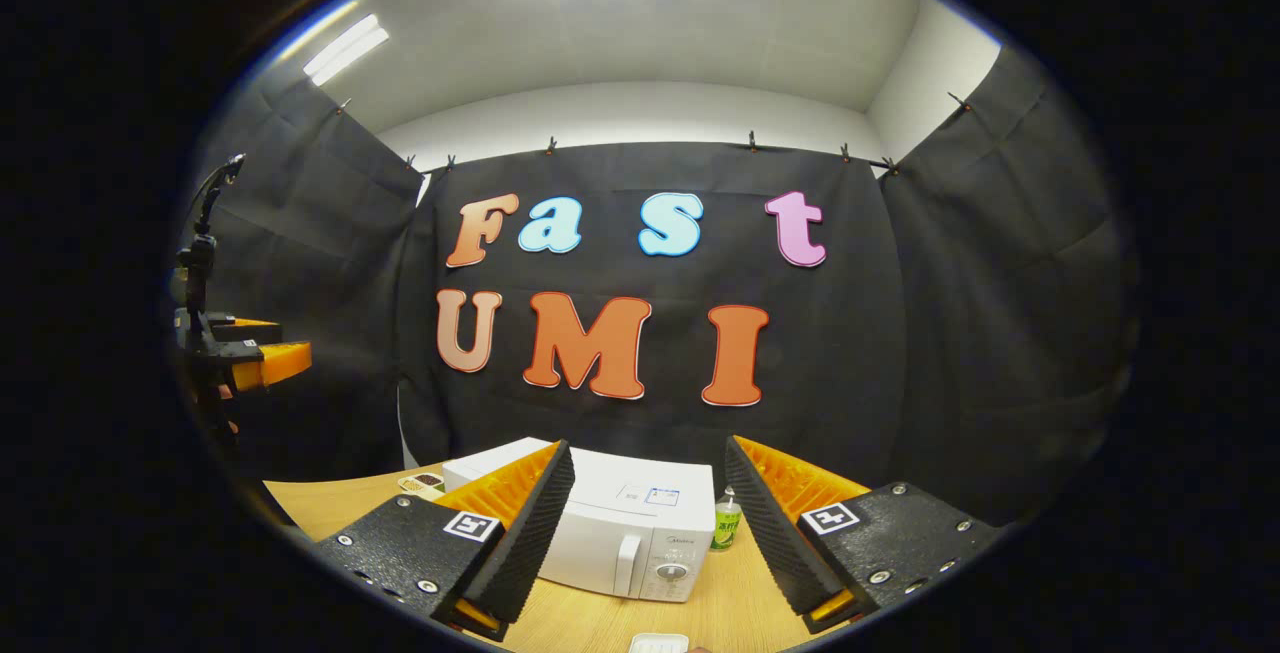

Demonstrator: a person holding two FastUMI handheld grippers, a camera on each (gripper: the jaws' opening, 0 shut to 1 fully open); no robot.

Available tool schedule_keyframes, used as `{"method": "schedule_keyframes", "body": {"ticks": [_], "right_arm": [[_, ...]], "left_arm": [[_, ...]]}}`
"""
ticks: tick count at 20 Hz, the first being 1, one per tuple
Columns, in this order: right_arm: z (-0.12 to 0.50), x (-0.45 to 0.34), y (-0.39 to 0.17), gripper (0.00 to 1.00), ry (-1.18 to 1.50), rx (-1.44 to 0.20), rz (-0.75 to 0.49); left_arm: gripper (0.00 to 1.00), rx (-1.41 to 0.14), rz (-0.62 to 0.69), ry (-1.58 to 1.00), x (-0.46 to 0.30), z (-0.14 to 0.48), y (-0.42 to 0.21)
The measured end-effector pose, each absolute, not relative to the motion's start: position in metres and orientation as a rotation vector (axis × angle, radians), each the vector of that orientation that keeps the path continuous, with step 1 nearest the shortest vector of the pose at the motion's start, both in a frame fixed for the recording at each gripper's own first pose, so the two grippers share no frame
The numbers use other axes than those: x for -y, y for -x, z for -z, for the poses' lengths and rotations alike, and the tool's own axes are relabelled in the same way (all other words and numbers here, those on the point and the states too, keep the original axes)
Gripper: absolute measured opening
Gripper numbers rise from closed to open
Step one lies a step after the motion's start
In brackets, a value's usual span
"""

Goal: Open the microwave oven with the left hand, put the food in, and close the microwave oven.

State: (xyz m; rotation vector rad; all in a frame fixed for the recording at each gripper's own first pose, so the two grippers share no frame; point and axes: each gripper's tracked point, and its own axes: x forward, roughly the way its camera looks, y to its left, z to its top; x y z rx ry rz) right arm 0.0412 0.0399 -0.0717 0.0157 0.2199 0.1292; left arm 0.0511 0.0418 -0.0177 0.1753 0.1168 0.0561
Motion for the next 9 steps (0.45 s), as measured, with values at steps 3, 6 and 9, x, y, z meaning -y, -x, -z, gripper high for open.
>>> {"method": "schedule_keyframes", "body": {"ticks": [3,6,9], "right_arm": [[0.064,-0.044,-0.042,0.94,-0.003,-0.205,-0.136],[0.06,-0.043,-0.044,0.95,-0.012,-0.206,-0.124],[0.057,-0.042,-0.044,0.96,-0.033,-0.21,-0.121]], "left_arm": [[0.94,-0.111,-0.053,-0.182,-0.045,0.016,-0.049],[0.98,-0.112,-0.058,-0.181,-0.048,0.016,-0.049],[0.94,-0.124,-0.053,-0.173,-0.047,0.021,-0.049]]}}
